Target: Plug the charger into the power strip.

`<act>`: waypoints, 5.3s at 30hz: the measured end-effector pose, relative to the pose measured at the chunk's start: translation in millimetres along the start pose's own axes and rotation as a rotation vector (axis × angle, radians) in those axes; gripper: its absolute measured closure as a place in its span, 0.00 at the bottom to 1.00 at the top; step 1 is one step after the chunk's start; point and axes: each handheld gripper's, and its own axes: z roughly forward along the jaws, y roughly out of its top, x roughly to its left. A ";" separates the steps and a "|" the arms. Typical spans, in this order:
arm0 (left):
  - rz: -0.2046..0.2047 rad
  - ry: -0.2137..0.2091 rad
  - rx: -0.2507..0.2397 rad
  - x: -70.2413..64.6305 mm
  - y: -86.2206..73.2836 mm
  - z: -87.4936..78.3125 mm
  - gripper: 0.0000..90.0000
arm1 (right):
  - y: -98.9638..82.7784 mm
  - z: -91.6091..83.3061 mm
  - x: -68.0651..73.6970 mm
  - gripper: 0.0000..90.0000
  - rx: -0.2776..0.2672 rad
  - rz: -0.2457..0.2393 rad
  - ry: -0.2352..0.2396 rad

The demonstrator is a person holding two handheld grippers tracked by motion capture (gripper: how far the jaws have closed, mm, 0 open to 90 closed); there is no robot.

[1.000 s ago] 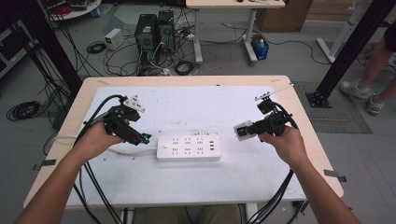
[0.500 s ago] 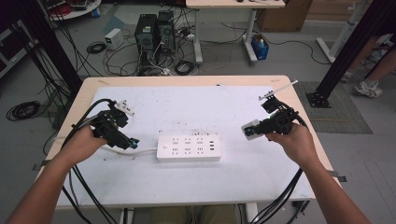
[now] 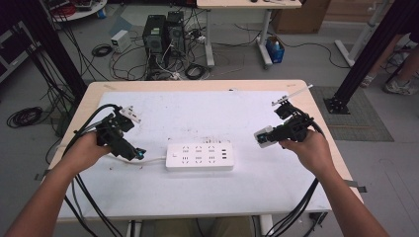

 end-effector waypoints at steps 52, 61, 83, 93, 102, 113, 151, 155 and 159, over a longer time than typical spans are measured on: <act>0.128 -0.105 0.104 0.4 -21.6 19.6 0.05 | 84.3 175.1 85.4 0.69 0.496 -0.840 -0.029; 0.108 -0.098 0.099 4.9 -25.2 18.4 0.05 | 87.3 184.6 88.1 0.69 0.536 -0.877 -0.017; 0.099 -0.112 0.113 5.9 -25.0 26.4 0.05 | 95.3 198.4 74.5 0.70 0.591 -0.861 0.093; 0.093 -0.106 0.097 6.4 -22.9 26.9 0.05 | 84.5 196.4 83.5 0.70 0.544 -0.930 0.026; 0.088 -0.111 0.085 7.7 -22.7 25.5 0.05 | 89.5 200.7 74.3 0.70 0.558 -0.872 0.078; 0.101 -0.104 0.085 5.9 -21.3 25.1 0.05 | 86.8 199.6 74.4 0.56 0.541 -0.849 0.070; 0.115 -0.045 0.010 -1.3 -10.8 12.2 0.05 | -8.2 10.2 -13.6 0.01 0.232 -0.322 -0.203; 0.116 -0.044 0.006 1.4 -10.8 11.7 0.05 | -12.2 4.9 -14.5 0.01 0.254 -0.302 -0.187; 0.115 -0.052 0.014 3.5 -9.5 15.4 0.05 | -16.0 1.0 -16.1 0.01 0.267 -0.309 -0.186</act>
